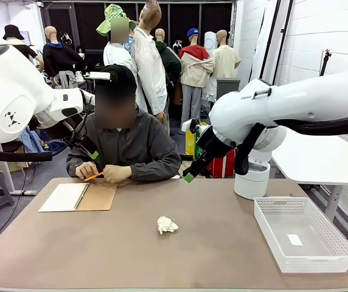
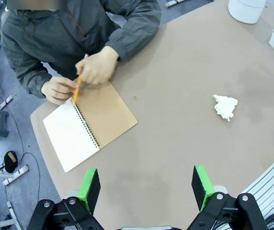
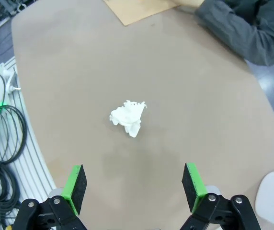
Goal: Sort the paper based on its condition.
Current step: If a person hands you a paper, place it in the Organizing basket , and if it's crumpled, put it in the Trash can.
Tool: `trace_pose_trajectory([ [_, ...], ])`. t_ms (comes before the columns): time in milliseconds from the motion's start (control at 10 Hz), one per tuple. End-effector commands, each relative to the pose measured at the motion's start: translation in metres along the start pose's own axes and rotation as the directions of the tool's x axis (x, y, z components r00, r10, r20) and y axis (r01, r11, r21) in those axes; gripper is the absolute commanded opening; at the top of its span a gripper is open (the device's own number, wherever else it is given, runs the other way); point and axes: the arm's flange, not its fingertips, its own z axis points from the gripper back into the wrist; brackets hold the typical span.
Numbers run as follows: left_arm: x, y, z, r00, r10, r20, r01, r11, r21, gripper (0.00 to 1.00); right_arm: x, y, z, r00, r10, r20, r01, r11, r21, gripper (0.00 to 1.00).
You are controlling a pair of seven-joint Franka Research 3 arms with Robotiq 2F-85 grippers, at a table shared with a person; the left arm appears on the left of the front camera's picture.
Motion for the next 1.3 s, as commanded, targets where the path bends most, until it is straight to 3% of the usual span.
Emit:
trace_pose_trajectory([
  [0, 0.001, 0.001, 0.001, 1.0, 0.001, -0.001, -0.001, 1.0, 0.0, 1.0, 0.003, -0.005, -0.008, 1.0, 0.0, -0.016, -0.001, 0.999, -0.045, 1.0],
  [100, 0.001, 0.001, 0.001, 1.0, 0.001, -0.001, -0.001, 1.0, 0.0, 1.0, -0.002, -0.009, 0.0, 1.0, 0.005, 0.011, -0.004, 0.998, -0.07, 1.0],
  [200, 0.001, 0.001, 0.001, 1.0, 0.001, -0.001, -0.001, 1.0, 0.0, 1.0, 0.001, -0.001, -0.007, 1.0, 0.009, -0.007, -0.009, 1.0, -0.01, 1.0],
  [600, 0.001, 0.001, 0.001, 1.0, 0.001, -0.001, -0.001, 1.0, 0.0, 1.0, 0.001, -0.003, -0.007, 1.0, 0.013, -0.005, -0.013, 1.0, -0.023, 1.0],
  [900, 0.001, 0.001, 0.001, 1.0, 0.001, -0.001, -0.001, 1.0, 0.0, 1.0, 0.028, -0.01, -0.044, 0.996, 0.051, -0.077, -0.056, 0.997, -0.061, 1.0],
  [1200, 0.001, 0.001, 0.001, 1.0, 0.001, -0.001, -0.001, 1.0, 0.0, 1.0, 0.042, -0.008, -0.079, 0.988, 0.089, -0.126, -0.093, 0.995, -0.025, 1.0],
])
